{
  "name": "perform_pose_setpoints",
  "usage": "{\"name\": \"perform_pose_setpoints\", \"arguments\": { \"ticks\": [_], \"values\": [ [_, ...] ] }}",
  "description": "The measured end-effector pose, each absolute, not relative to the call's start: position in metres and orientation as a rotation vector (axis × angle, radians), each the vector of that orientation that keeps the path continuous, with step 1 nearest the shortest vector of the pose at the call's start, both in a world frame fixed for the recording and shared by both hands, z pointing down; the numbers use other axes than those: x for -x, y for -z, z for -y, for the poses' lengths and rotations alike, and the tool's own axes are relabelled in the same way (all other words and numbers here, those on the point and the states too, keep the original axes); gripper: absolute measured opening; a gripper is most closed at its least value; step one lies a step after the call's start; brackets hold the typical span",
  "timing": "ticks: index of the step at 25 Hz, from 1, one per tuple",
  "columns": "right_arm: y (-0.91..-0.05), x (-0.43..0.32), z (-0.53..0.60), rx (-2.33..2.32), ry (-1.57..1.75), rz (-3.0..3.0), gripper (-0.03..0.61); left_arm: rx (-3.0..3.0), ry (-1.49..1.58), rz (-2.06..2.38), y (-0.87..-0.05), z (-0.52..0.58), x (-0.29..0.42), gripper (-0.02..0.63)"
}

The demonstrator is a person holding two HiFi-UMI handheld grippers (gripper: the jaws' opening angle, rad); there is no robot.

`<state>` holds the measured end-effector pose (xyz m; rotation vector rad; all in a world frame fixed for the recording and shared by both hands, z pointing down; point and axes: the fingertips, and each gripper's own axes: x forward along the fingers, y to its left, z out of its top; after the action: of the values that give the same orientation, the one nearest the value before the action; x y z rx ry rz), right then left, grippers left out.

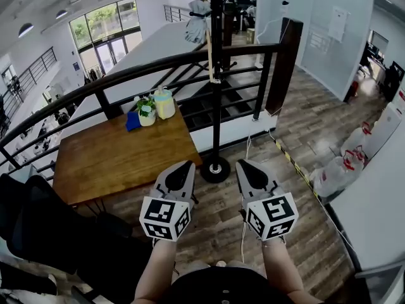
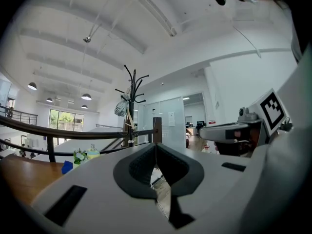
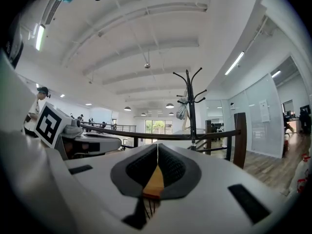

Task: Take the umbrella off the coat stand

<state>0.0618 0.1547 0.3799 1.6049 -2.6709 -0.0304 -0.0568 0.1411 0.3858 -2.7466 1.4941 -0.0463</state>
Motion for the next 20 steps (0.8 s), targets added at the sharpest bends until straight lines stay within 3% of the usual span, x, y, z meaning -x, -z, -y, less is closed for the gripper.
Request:
{"name": "perform_pose_setpoints", "arguments": {
  "ticks": [20],
  "values": [
    [-0.414,-0.091,-0.112,-1.509,-0.133,2.753,0.029,2.806,0.068,-1.566,-0.422,-0.093,0.021,0.017]
  ]
}}
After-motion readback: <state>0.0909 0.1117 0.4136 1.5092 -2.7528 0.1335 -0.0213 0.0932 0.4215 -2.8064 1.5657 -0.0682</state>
